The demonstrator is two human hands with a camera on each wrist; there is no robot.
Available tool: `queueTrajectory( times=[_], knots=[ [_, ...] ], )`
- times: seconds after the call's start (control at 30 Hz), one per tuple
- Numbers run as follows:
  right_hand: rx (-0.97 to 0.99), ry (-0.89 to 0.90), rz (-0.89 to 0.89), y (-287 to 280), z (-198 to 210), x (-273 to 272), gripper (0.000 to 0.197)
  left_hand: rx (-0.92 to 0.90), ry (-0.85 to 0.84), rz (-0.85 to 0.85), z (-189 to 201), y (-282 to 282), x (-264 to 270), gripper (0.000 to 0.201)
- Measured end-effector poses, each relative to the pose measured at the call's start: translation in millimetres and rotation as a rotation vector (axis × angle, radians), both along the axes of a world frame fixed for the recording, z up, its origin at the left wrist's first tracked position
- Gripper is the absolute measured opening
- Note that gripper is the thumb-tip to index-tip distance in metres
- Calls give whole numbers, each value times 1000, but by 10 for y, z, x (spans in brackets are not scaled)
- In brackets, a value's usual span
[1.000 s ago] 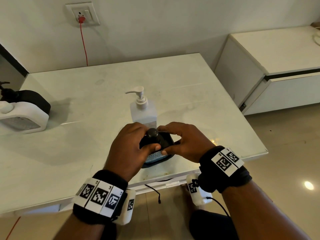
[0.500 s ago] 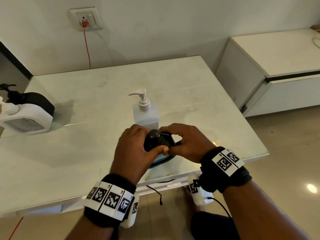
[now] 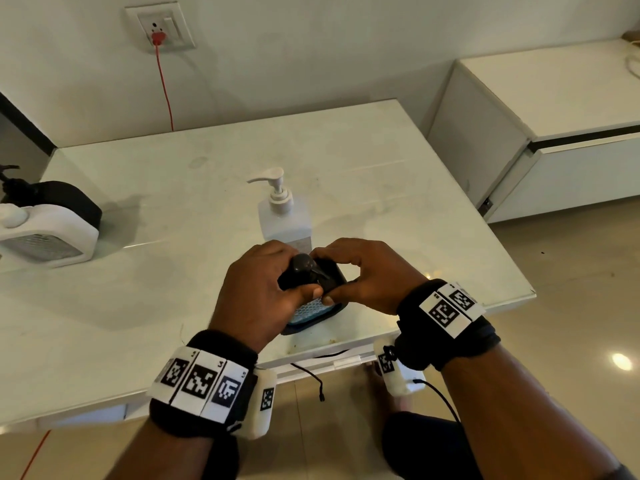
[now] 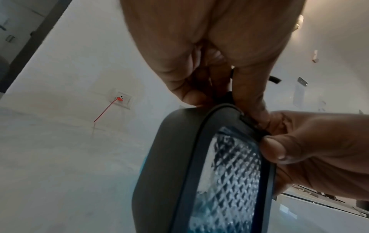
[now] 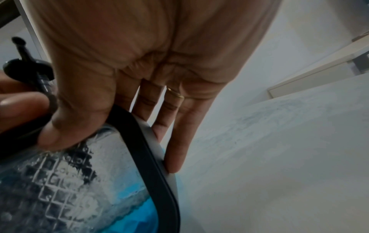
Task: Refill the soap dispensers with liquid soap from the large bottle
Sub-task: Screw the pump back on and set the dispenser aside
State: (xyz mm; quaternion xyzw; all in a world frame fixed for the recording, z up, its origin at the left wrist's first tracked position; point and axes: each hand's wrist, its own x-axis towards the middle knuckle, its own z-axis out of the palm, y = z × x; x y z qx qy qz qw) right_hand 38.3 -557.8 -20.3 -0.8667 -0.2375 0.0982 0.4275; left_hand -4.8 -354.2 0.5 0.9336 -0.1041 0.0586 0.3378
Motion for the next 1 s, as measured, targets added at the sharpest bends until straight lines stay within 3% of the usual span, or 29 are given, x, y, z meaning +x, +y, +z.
queueTrajectory(
  times=[0.27, 0.5, 0.63, 1.0],
  knots=[
    [1, 21, -2, -3, -8, -4, 64, -70, 68, -128, 30, 82, 64, 31],
    [27, -5, -28, 9, 6, -47, 56, 17, 25, 134, -43, -138, -110, 37],
    [27, -2, -38, 9, 13, -30, 58, 17, 1, 181, -51, -197, -109, 31],
    [-20, -7, 26, -14, -24, 23, 64, -18, 10, -41, -21, 21, 36, 36]
  ],
)
